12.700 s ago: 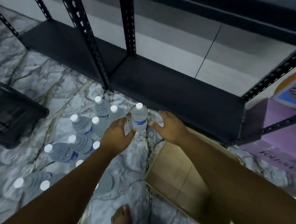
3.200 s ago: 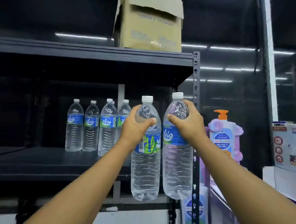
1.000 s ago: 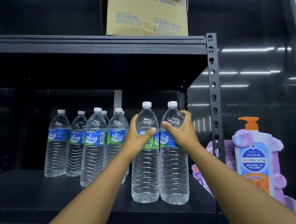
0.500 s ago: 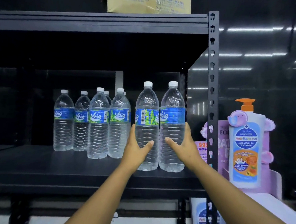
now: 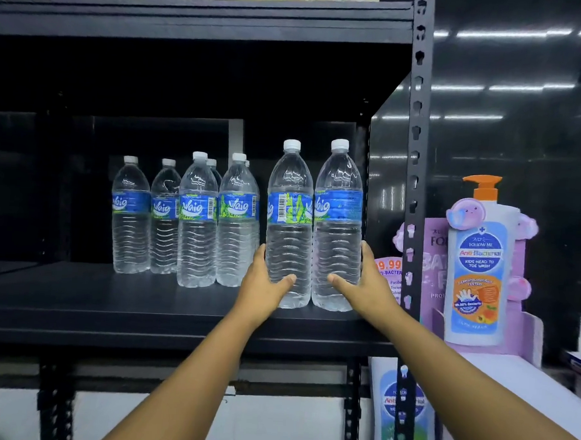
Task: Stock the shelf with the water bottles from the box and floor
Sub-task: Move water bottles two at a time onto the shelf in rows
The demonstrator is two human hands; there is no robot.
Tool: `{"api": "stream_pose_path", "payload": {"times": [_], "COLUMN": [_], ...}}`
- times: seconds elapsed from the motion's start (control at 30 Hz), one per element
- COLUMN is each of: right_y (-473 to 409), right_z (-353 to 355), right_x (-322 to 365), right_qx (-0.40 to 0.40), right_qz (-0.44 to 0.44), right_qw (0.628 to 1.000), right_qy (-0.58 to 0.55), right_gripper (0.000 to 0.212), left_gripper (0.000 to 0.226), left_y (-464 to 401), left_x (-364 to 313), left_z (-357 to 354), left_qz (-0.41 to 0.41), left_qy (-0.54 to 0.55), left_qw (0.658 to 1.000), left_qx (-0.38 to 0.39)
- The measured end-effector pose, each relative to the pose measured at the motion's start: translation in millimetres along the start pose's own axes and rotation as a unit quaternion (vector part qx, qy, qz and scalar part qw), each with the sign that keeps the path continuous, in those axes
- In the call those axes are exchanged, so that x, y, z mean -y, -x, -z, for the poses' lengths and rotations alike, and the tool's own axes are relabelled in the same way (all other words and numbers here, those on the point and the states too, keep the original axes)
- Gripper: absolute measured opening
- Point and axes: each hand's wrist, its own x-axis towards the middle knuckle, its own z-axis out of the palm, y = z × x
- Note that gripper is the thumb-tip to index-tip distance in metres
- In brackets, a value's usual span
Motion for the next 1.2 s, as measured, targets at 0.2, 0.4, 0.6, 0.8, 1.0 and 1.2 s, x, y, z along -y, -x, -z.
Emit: {"api": "stream_pose_path", "payload": {"times": [0.2, 0.4, 0.6, 0.8, 1.0, 1.2], "right_y": [-6, -16, -36, -67, -102, -134], "right_z": [0, -1, -8, -21, -35, -47], "right_x": [-3, -8, -13, -26, -46, -62], "right_qx": [-0.002, 0.009, 0.014, 0.012, 0.023, 0.030], "right_qz": [-0.005, -0.017, -0.035, -0.067, -0.069, -0.085], "right_qw": [1.000, 0.999, 0.998, 0.996, 0.996, 0.996], "right_qy": [0.019, 0.040, 0.049, 0.059, 0.046, 0.027], "right_gripper": [0.094, 0.098, 0.095, 0.093, 0.090, 0.087], "left_gripper": [0.091, 0.088, 0.088, 0.089, 0.077, 0.074], "left_y": [-6, -18, -40, -74, -109, -144], "left_x": [-1, 1, 9, 23, 38, 51], "left_z": [3, 4, 1, -8, -17, -30], "left_qz": [0.004, 0.004, 0.018, 0.033, 0.002, 0.010], "left_qy": [-0.002, -0.018, -0.038, -0.049, -0.054, -0.061], "left_qw": [1.000, 1.000, 0.998, 0.997, 0.997, 0.996], "left_qx": [0.009, 0.023, 0.039, 0.041, 0.063, 0.072]}}
